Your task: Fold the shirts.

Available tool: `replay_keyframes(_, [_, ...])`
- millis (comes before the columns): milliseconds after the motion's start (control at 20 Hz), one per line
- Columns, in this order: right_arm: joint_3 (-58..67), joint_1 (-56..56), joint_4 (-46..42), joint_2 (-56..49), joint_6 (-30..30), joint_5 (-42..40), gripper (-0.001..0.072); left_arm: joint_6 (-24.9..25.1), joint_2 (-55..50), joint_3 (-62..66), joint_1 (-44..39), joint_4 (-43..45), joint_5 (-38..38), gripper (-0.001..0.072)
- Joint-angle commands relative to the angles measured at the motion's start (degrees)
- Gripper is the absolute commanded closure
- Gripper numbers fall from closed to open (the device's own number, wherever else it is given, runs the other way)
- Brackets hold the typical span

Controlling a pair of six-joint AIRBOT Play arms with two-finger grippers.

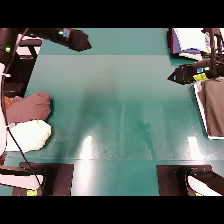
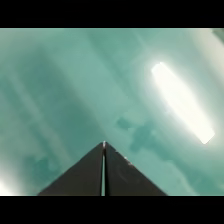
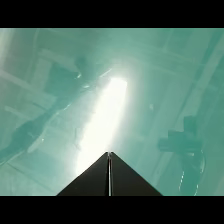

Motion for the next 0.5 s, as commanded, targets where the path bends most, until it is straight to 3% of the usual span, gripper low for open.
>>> replay_keyframes(0, [0.0, 0.1, 0.3, 0.1, 0.0, 0.1, 0.0694, -6.5, 3.3, 0.0, 4.3, 11.6, -11.1, 0.0687])
replay_keyframes(150, [0.0, 0.1, 0.3, 0.1, 0.0, 0.6, 0.0694, -8.1, 10.3, -1.4, 9.3, 22.9, -15.6, 0.0686])
replay_keyframes(400, [0.0, 0.1, 0.3, 0.0, 0.0, 0.6, 0.0694, -8.0, 21.4, -20.1, 17.1, 27.9, -17.2, 0.0658])
replay_keyframes(450, [0.0, 0.1, 0.3, 0.0, 0.0, 0.6, 0.0694, -8.0, 22.4, -25.3, 18.7, 28.8, -16.0, 0.036])
